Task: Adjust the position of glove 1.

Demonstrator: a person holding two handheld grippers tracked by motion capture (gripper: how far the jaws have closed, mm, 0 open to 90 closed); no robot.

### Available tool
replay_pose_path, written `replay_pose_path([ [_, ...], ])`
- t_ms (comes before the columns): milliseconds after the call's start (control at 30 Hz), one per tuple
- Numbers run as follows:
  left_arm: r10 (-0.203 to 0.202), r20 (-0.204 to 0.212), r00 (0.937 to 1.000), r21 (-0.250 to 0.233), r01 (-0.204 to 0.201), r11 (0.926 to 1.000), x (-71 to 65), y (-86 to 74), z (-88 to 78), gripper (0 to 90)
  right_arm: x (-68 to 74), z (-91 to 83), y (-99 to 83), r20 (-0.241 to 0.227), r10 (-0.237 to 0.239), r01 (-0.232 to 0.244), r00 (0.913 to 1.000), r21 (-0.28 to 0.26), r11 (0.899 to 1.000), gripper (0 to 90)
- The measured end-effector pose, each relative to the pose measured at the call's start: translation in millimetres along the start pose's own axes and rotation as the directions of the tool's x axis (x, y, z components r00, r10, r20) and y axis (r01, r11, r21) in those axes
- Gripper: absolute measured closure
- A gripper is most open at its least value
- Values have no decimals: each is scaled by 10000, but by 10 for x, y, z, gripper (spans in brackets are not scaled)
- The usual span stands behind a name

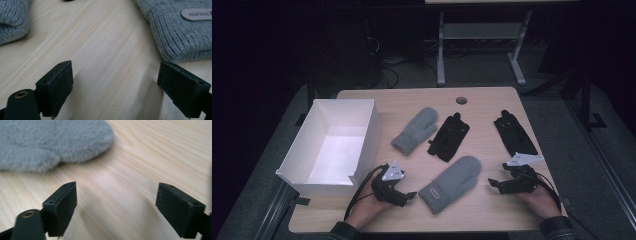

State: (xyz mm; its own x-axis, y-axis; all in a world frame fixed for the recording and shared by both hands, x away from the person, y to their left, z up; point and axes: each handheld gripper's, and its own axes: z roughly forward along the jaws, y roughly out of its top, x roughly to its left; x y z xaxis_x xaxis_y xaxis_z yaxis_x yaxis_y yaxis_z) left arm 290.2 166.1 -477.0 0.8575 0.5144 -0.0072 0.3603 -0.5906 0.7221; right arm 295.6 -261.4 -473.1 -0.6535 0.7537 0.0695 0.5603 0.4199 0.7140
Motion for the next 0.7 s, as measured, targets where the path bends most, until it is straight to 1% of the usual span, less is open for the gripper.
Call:
replay_pose_path([
  [67,-39,8,10000,-10,39,10000,-2,-1,1,125,-1,-4,-15,-26,80,-80,10000,-42,10000,141],
  [100,-53,8,10000,-10,53,10000,-4,-1,1,125,-9,-7,-37,-6,48,-48,10000,-38,10000,139],
  [200,-42,12,10000,15,42,10000,-3,0,-1,125,-32,18,-73,215,80,-80,9997,-15,10000,134],
  [233,-42,12,10000,15,42,10000,-3,0,-1,125,-32,18,-73,215,80,-80,9997,-15,10000,134],
  [267,-70,-13,10000,34,70,10000,-6,1,-2,125,-29,27,-78,328,61,-57,9994,-105,9999,135],
  [300,-128,-53,9999,83,128,9999,-13,10,0,126,-27,35,-80,445,14,-7,9990,-139,9999,134],
  [333,-142,-75,9999,220,144,9997,-16,24,-3,126,-29,38,-82,456,-39,46,9990,-149,9999,132],
  [367,-250,-52,9997,269,251,9993,-21,32,-7,127,-32,40,-82,437,-33,40,9990,-159,9999,129],
  [433,-287,61,9996,352,285,9990,-10,40,-19,127,-42,39,-82,412,-25,29,9991,-108,9999,117],
  [467,-411,113,9991,361,407,9985,-9,46,-27,127,-42,39,-82,412,-25,29,9991,-108,9999,117],
  [533,-532,102,9985,241,529,9983,-5,66,-62,128,-42,40,-82,405,-17,21,9992,-100,9999,115],
  [667,-884,-211,9959,-287,878,9957,-4,159,-169,132,-44,40,-82,418,-25,30,9991,-106,9999,115],
  [700,-908,-325,9953,-302,898,9955,-5,189,-185,132,-45,41,-82,422,-42,46,9991,-113,9999,115],
])
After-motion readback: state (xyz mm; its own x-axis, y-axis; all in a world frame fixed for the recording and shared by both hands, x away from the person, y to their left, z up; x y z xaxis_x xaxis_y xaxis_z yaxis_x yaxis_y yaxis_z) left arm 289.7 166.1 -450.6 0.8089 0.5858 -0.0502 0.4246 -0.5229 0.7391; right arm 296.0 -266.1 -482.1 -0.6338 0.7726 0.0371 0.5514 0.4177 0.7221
